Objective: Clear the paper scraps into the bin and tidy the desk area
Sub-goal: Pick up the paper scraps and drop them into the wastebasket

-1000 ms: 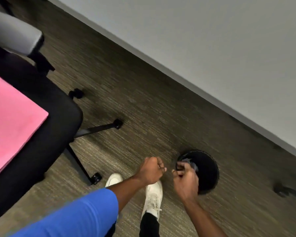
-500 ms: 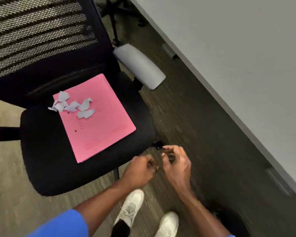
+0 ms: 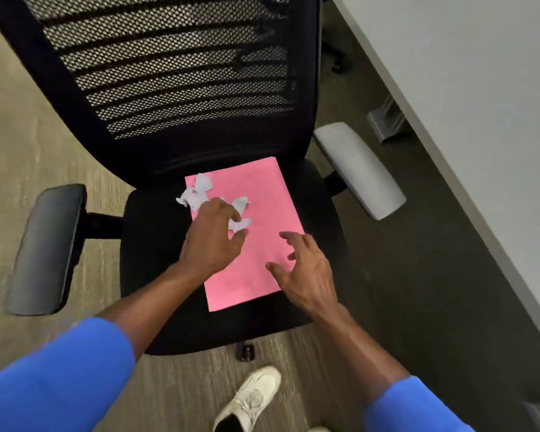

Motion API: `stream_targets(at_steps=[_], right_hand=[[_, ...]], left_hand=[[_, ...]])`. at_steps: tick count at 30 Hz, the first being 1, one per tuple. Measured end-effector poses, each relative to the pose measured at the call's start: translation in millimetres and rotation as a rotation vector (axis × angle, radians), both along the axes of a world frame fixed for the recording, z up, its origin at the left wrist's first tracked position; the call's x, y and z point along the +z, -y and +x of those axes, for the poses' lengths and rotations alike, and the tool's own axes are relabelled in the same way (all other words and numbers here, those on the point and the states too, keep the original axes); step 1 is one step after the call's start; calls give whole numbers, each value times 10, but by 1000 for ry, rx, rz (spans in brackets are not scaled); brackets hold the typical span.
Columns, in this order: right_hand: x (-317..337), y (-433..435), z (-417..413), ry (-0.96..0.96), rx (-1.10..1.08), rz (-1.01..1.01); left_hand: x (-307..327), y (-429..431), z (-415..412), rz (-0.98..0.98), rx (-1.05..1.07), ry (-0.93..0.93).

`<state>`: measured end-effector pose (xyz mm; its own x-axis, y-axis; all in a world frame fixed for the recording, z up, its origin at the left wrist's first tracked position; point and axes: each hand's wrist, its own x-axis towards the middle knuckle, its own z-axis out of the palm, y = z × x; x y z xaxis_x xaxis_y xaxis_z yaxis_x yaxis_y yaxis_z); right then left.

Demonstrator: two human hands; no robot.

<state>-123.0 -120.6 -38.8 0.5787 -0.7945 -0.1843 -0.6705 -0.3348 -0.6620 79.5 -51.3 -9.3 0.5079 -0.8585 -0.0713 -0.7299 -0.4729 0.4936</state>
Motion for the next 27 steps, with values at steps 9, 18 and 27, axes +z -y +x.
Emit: stream_targets(at_steps=[9,18,27], right_hand=[[-119,257,1054,-201,204,-187],[-368,401,1392,-269,287,-214],[-377,301,1416,-200,315,-297]], left_hand=[[-277,389,952,384,51,173],[-643,341,1134,402,-88,168],[-711,196,1152,264,-85,250]])
